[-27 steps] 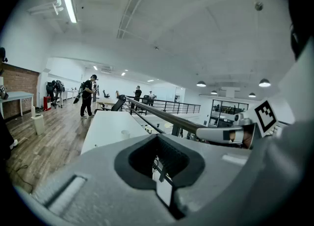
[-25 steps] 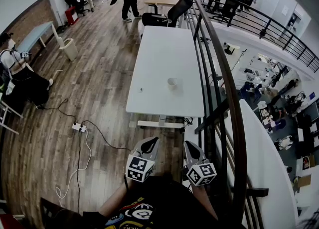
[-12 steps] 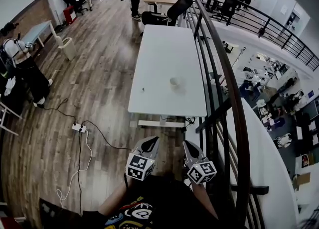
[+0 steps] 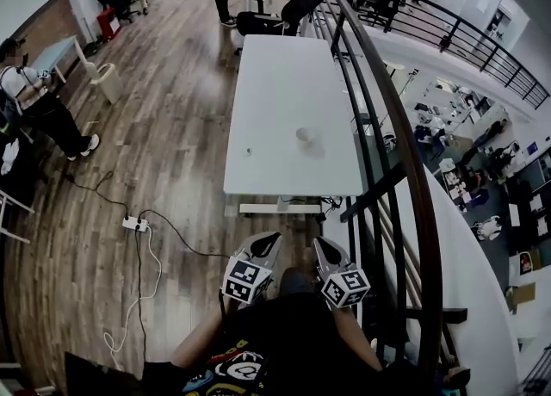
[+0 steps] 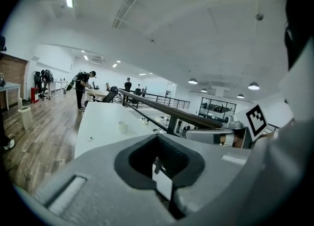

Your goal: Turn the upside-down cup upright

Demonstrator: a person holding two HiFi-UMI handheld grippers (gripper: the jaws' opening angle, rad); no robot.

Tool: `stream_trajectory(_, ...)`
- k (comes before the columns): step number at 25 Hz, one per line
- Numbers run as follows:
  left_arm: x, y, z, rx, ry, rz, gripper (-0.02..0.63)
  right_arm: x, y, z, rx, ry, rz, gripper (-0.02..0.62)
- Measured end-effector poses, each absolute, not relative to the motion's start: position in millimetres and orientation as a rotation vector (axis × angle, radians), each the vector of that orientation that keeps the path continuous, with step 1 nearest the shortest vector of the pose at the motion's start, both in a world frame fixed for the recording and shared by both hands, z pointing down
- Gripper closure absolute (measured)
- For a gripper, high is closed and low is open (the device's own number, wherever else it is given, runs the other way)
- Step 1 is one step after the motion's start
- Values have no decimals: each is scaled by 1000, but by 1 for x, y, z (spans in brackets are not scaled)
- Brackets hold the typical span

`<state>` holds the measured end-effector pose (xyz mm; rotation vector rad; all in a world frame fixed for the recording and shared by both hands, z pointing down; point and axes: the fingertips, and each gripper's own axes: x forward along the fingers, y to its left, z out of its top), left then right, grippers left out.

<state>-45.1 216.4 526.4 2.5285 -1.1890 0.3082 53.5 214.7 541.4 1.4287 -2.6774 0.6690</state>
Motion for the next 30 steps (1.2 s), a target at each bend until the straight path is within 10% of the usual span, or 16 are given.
stream_trajectory(22, -11, -75, 609, 2319, -1344, 439, 601, 73, -94, 685, 1214, -2539, 619, 596)
stream_trajectory(30, -65, -81, 653, 2157, -1396, 508, 601, 62, -203, 772, 1316, -2320, 656, 236)
